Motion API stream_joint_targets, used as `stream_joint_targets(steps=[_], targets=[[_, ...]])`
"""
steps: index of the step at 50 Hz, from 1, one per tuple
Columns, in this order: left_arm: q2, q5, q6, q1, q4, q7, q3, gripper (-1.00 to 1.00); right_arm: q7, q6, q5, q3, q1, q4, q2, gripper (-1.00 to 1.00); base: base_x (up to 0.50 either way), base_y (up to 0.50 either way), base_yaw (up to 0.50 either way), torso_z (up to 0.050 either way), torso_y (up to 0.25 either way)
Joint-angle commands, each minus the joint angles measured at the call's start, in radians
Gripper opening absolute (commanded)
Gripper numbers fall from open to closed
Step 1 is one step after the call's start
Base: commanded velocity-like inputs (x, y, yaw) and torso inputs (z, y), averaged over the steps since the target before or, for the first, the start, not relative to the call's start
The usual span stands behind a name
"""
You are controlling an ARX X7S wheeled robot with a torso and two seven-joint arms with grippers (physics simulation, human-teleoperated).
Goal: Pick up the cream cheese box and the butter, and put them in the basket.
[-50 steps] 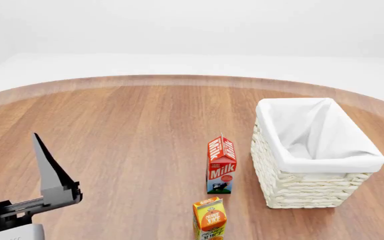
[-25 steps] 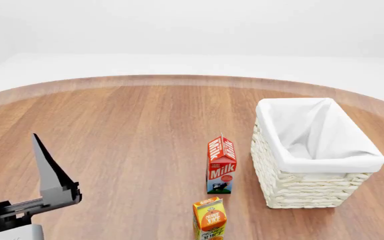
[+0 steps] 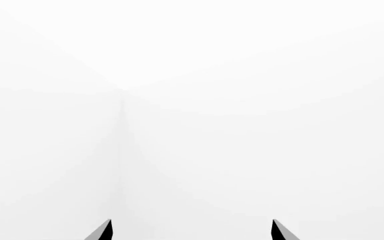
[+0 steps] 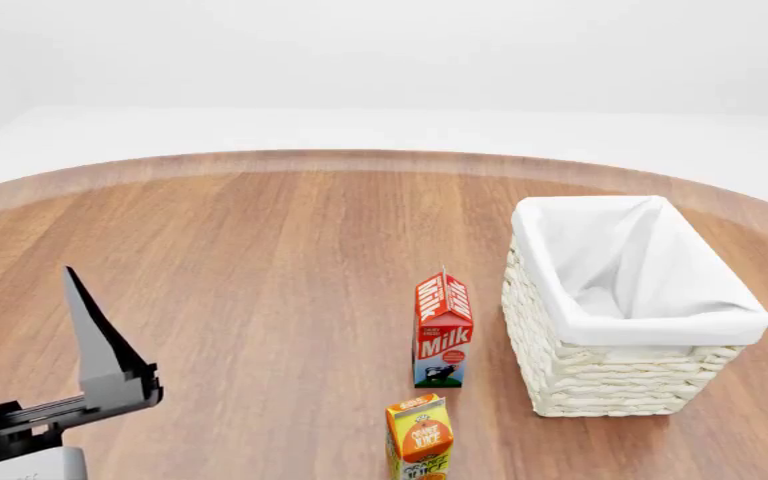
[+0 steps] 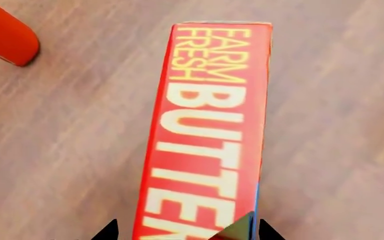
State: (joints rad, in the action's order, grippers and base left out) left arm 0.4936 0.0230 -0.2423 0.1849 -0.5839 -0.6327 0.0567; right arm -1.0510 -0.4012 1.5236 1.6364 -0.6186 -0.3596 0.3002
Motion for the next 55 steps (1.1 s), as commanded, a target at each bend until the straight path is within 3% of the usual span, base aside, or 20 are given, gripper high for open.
stream_joint_targets(steps=[1,3,4,24,29,36,41,44,48,55], targets=[[0.001,0.001,-0.001,0.000,0.001,-0.001,0.000,1.00,0.022,-0.004,-0.001,0.004,0.004,0.020,-0.006,1.00,0.00,0.00,0.00,0.000,0.000],[0.001,0.001,-0.001,-0.001,0.002,-0.001,0.001,1.00,0.023,0.001,0.000,-0.001,0.005,0.030,-0.001,1.00,0.00,0.00,0.00,0.000,0.000],[0.001,0.001,-0.001,-0.001,0.002,-0.001,0.001,1.00,0.022,0.000,-0.002,-0.001,0.005,0.033,0.000,-1.00,0.00,0.00,0.00,0.000,0.000],[0.003,0.000,-0.006,-0.001,0.008,-0.003,0.002,1.00,-0.038,0.009,-0.007,-0.016,0.001,-0.005,0.016,-1.00,0.00,0.00,0.00,0.000,0.000],[0.005,0.003,-0.005,0.002,0.003,-0.005,-0.003,1.00,-0.217,0.023,-0.163,-0.072,-0.106,-0.151,0.064,-1.00,0.00,0.00,0.00,0.000,0.000],[0.006,0.003,-0.004,0.003,-0.002,-0.007,-0.005,1.00,-0.504,-0.025,-0.140,-0.151,-0.256,-0.477,0.040,-1.00,0.00,0.00,0.00,0.000,0.000],[0.009,0.003,-0.002,0.010,-0.014,-0.010,-0.013,1.00,-0.520,-0.422,-0.050,-0.586,-0.040,-0.605,-0.015,-1.00,0.00,0.00,0.00,0.000,0.000],[0.009,0.002,-0.003,0.012,-0.016,-0.012,-0.014,1.00,-0.520,-0.575,0.015,-0.778,0.028,-0.637,-0.053,-1.00,0.00,0.00,0.00,0.000,0.000],[0.010,0.001,-0.002,0.013,-0.018,-0.013,-0.015,1.00,-0.520,-0.613,0.047,-0.831,0.043,-0.662,-0.048,-1.00,0.00,0.00,0.00,0.000,0.000],[0.012,0.005,0.002,0.017,-0.027,-0.014,-0.019,1.00,-0.520,-0.535,0.056,-0.792,-0.012,-0.684,0.027,-1.00,0.00,0.00,0.00,0.000,0.001]])
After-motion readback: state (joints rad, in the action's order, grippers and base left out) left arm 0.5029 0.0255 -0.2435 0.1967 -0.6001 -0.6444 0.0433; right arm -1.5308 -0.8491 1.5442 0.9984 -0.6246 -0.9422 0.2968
